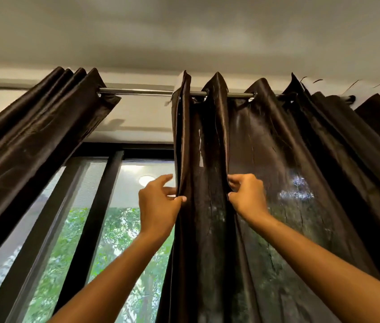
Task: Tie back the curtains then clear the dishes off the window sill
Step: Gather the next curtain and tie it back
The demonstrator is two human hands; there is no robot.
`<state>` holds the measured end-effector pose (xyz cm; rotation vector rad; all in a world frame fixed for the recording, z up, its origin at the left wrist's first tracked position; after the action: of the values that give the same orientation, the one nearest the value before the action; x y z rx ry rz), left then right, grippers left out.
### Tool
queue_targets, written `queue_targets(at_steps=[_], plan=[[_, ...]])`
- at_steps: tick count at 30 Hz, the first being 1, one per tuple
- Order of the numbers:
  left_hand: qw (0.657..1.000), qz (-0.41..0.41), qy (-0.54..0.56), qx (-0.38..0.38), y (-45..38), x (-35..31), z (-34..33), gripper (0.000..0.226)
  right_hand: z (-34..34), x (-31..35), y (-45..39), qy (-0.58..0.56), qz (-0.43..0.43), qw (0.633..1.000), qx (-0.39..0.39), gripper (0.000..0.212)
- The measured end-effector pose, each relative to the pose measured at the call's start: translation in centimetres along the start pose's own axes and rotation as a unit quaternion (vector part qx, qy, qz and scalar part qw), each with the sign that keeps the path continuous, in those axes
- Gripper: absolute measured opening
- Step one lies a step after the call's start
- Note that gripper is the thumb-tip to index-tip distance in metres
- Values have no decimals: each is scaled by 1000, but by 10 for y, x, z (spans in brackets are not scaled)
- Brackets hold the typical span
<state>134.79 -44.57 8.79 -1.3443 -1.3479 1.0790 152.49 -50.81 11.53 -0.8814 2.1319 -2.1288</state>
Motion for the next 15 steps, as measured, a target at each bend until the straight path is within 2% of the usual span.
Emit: queue_targets(at_steps=[3, 6, 9, 12, 14, 15], plan=[[997, 57, 50, 23, -2, 9, 5, 42, -20, 37, 9, -49, 51, 996, 44, 34], [989, 89, 106, 48, -8, 12, 20, 22, -46, 84, 17, -83, 102, 986, 107, 34], [989, 72, 119, 57, -13, 10, 40, 13, -58, 102, 15, -102, 73, 978, 166, 35], [992, 64, 72, 80, -12, 11, 35, 24, -52, 97, 15, -129, -4, 960, 249, 44], [997, 53, 0, 62, -13, 16, 21, 41, -44, 91, 16, -125, -30, 944, 302, 49], [997, 48, -28, 47, -14, 18, 13, 42, -39, 87, 15, -134, -43, 937, 320, 49]])
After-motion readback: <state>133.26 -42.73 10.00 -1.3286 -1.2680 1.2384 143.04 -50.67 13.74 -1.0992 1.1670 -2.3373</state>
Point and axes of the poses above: each hand's wrist, its own y-axis away from the middle knuckle, its own z-axis out of the back of the hand, x = y × z, the point moved 3 cm from there along -y, towards the middle knuckle, and after that the axes turned 9 degrees about -z, right-handed, at the moved point
